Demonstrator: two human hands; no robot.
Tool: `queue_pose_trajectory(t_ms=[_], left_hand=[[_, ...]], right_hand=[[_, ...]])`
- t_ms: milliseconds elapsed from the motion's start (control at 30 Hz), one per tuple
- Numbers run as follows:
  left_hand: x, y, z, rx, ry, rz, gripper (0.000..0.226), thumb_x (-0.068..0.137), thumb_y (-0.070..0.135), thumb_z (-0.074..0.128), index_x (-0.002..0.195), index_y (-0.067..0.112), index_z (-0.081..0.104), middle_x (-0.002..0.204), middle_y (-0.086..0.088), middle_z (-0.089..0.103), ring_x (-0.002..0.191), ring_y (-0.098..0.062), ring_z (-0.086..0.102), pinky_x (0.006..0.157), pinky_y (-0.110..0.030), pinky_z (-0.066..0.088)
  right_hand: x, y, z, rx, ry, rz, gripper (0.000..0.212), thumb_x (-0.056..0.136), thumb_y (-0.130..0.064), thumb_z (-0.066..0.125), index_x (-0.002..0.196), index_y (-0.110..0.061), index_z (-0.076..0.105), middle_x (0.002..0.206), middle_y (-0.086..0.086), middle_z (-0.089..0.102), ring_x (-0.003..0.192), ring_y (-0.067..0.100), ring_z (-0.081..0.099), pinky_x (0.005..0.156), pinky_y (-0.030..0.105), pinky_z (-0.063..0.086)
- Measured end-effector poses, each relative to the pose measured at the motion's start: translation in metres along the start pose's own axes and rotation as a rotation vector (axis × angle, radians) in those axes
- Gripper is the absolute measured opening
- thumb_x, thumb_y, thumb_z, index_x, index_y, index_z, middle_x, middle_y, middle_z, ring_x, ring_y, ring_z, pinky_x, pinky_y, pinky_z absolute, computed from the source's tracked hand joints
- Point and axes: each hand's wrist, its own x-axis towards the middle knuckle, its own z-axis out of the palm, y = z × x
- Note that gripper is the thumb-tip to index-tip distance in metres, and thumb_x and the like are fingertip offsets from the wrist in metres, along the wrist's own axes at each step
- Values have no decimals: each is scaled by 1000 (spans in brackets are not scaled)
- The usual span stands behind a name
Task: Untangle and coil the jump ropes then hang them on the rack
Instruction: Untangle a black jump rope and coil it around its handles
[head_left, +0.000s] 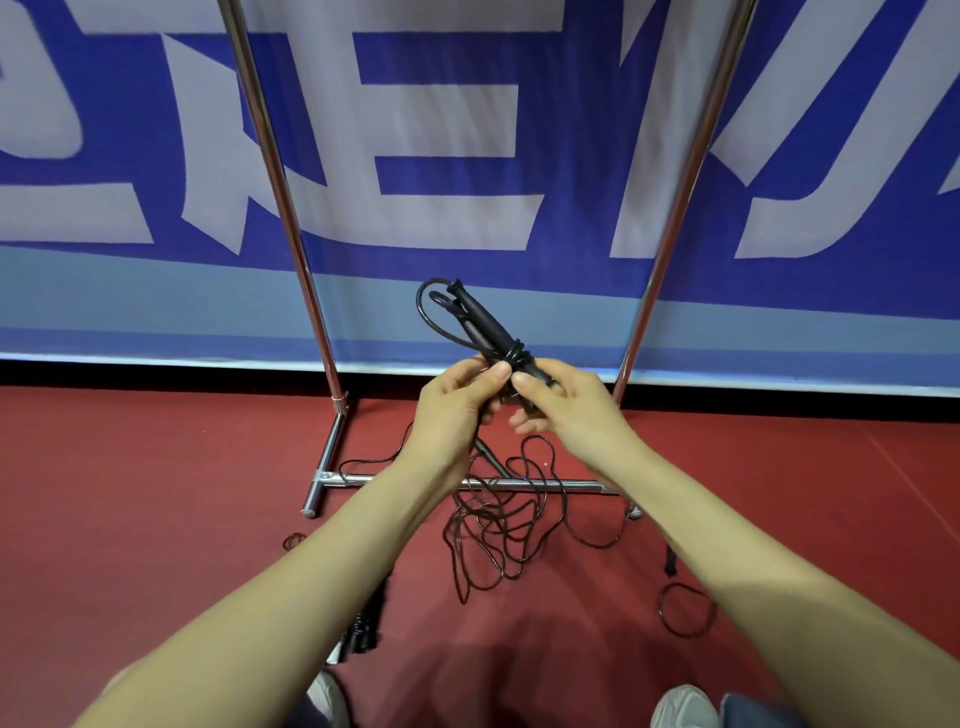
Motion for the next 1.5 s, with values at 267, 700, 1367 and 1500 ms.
queue_pose_trajectory(t_ms=[267, 700, 1367, 1500], left_hand=[[2, 4, 4, -25, -73, -9, 12, 96, 10, 54, 96, 10, 66, 72, 6, 62, 56, -4, 42, 55, -15, 35], [4, 1, 2, 47, -24, -41, 18, 97, 17, 53, 84, 13, 65, 63, 7, 59, 55, -6, 40, 56, -17, 35], [6, -4, 3, -28, -35, -102, 19, 98, 16, 52, 95, 6, 68, 60, 12, 61, 55, -4, 43, 53, -13, 37], [8, -6, 3, 38, 37, -51, 18, 96, 16, 55, 89, 10, 70, 61, 4, 53, 56, -5, 43, 55, -14, 36]], right_hand=[[-3, -11, -8, 459, -56, 186, 24, 102, -6, 41, 99, 6, 61, 91, 16, 70, 75, 19, 73, 78, 29, 59], [-5, -16, -4, 385, 29, 209, 21, 95, 8, 48, 76, -1, 50, 80, 16, 68, 75, 22, 69, 81, 37, 57], [3, 3, 5, 102, 109, 116, 14, 100, -19, 50, 90, -10, 48, 95, 10, 62, 76, 16, 72, 85, 30, 57], [0, -4, 6, 304, 52, 154, 22, 100, -3, 46, 79, -2, 53, 81, 12, 68, 72, 17, 71, 84, 32, 57]])
